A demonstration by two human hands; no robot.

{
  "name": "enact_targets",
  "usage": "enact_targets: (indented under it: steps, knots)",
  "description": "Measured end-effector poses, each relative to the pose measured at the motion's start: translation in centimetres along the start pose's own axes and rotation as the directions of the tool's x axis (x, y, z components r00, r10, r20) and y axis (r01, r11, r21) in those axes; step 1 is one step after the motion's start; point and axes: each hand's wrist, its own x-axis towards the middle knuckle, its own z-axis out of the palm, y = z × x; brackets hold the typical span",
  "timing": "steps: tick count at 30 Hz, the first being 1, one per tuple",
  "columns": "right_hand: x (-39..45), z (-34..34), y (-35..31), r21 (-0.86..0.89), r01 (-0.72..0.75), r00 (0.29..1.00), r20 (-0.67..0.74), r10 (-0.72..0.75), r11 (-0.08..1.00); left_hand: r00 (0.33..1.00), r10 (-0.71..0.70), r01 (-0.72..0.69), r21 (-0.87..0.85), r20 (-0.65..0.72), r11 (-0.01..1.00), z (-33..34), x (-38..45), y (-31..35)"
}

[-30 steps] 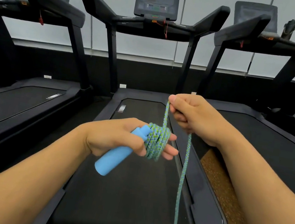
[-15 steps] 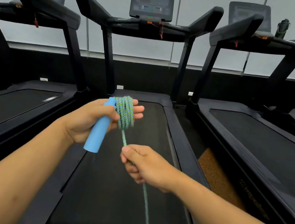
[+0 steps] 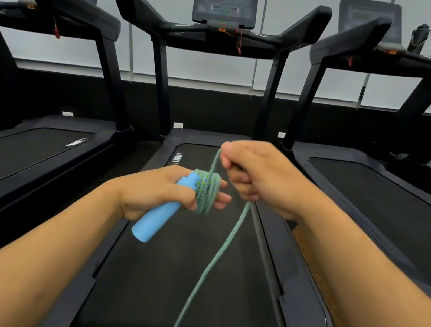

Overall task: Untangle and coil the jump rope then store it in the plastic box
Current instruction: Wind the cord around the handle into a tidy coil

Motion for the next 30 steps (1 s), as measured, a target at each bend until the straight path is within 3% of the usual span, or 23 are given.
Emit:
enact_targets:
  steps: [3, 6, 11, 16, 21, 26, 30]
  knots:
    - [0.6, -1.6, 0.2, -0.015, 0.020, 0.998, -0.061, -0.021, 1.000, 0.989, 0.012, -0.017, 0.035, 0.145, 0.999, 1.0, -0.1, 0.9]
    - [0.9, -2.3, 1.1, -0.022, 0.019, 0.996, -0.085, -0.021, 1.000, 0.982, 0.042, -0.044, 0.010, 0.185, 0.999, 1.8, 0.2, 1.2]
    - [0.6, 0.4, 4.1, 0.316, -0.027, 1.000, 0.013, 0.024, 0.948, 0.970, 0.194, -0.170, -0.164, 0.144, 0.972, 1.6, -0.4, 2.1]
    - [0.2, 5.2, 8.4, 0.395, -0.203, 0.975, 0.168, 0.147, 0.896, 0.954, 0.300, -0.292, -0.308, -0.020, 0.905, -0.3, -0.7, 2.7]
    - [-1.2, 6.5, 8.8, 0.274, -0.272, 0.947, 0.247, 0.206, 0.923, 0.946, 0.251, -0.301, -0.266, -0.206, 0.916, -3.3, -0.3, 0.8]
    - [-1.8, 5.7, 6.3, 0.127, -0.285, 0.932, 0.269, 0.244, 0.950, 0.945, 0.158, -0.203, -0.136, -0.285, 0.970, -4.5, -0.1, -1.3]
    - [-1.5, 3.8, 2.7, 0.060, -0.203, 0.956, 0.229, 0.184, 0.977, 0.962, 0.075, -0.092, -0.055, -0.262, 0.994, -4.2, 0.0, -2.7]
